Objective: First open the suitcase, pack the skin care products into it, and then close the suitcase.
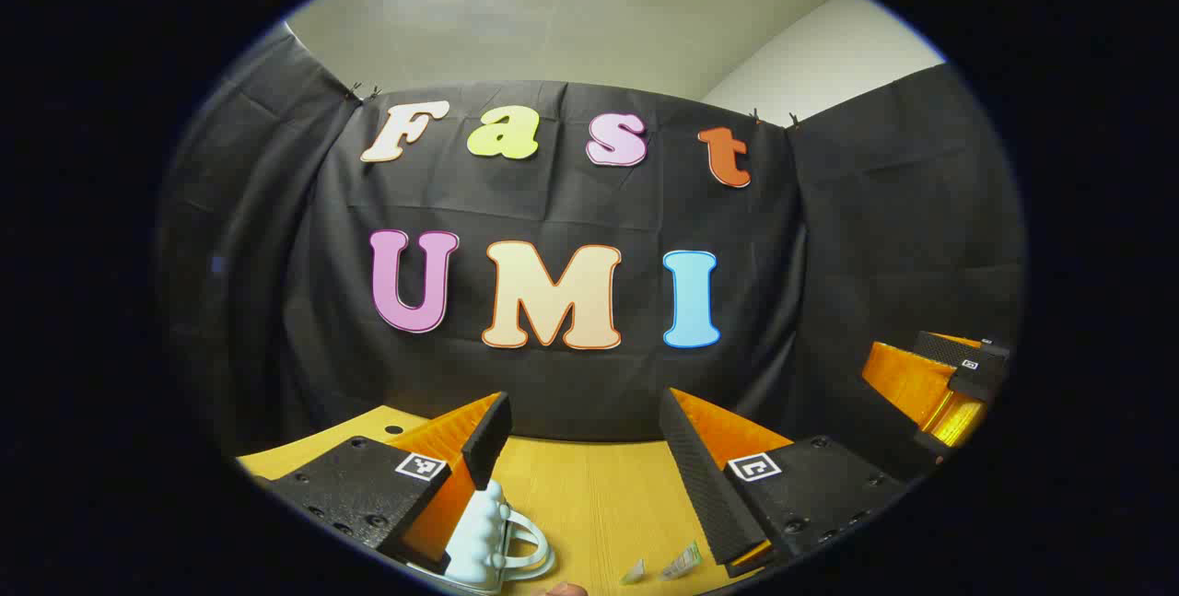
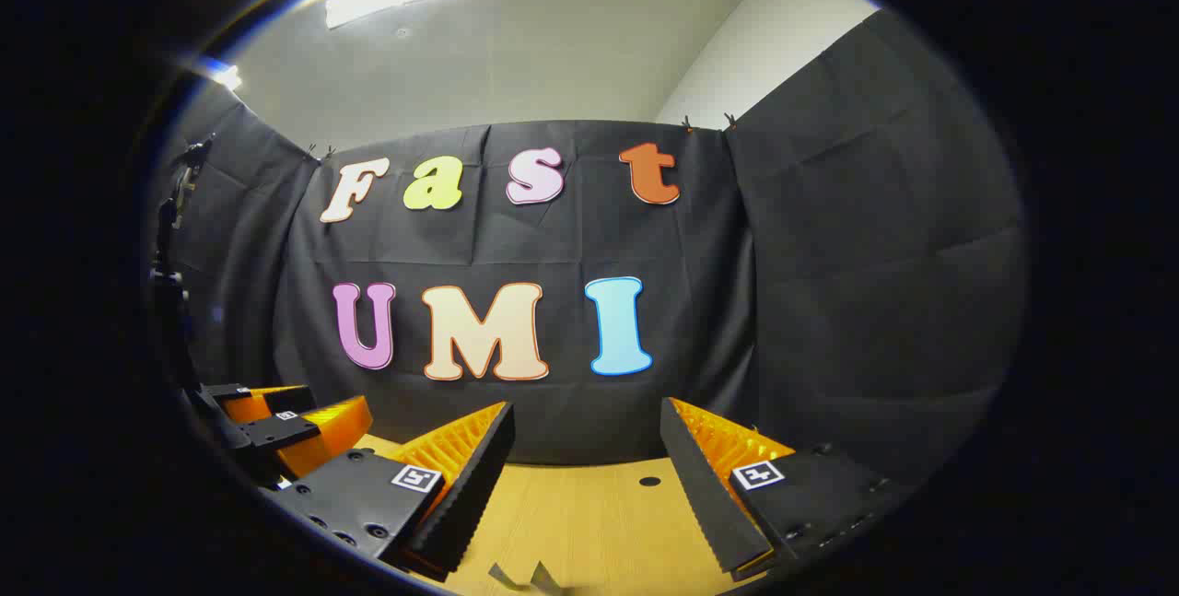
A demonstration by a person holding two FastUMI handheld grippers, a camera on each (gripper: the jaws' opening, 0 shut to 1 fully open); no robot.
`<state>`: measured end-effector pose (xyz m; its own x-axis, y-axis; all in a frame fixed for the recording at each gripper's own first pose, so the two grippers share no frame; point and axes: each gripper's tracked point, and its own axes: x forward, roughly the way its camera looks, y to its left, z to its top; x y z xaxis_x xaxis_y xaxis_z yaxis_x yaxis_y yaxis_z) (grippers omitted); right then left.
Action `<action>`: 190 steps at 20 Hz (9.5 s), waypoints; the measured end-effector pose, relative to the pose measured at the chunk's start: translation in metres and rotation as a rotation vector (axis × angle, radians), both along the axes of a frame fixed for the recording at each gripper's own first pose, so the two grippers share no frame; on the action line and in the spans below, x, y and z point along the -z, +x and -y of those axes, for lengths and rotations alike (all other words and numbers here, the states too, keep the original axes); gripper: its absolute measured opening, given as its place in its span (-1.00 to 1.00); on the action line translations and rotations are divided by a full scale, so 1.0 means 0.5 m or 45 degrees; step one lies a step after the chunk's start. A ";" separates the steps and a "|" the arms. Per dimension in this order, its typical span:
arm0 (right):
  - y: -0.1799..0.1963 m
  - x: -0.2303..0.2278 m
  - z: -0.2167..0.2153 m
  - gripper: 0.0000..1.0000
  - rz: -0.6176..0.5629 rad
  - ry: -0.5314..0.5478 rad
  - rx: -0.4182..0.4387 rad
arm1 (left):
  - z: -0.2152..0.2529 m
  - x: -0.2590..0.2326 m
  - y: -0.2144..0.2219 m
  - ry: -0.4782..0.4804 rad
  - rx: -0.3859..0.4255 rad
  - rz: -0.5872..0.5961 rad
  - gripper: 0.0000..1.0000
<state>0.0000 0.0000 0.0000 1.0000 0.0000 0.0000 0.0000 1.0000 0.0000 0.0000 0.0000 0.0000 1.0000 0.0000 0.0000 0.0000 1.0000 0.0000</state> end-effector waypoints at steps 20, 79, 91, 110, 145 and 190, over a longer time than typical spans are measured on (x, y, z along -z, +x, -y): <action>0.079 0.112 -0.016 0.96 -0.087 0.005 -0.113 | -0.078 0.196 0.041 0.024 -0.143 -0.250 0.90; 0.093 0.199 -0.034 1.00 -0.173 -0.067 -0.003 | -0.205 0.435 0.069 0.136 -0.017 -1.130 -1.00; 0.100 0.217 -0.137 1.00 -0.176 -0.008 -0.120 | -0.388 0.272 0.073 0.148 -0.145 -0.940 -1.00; 0.124 0.277 -0.272 0.96 -0.211 -0.045 -0.034 | -0.808 0.216 0.064 0.151 -0.344 -0.795 -1.00; 0.145 0.284 -0.345 0.96 -0.228 -0.142 -0.051 | -1.135 0.455 0.002 -0.228 -0.869 -0.626 0.45; 0.028 0.211 0.035 0.96 -0.142 -0.046 -0.207 | 0.090 0.454 -0.054 -0.071 0.293 -0.620 0.87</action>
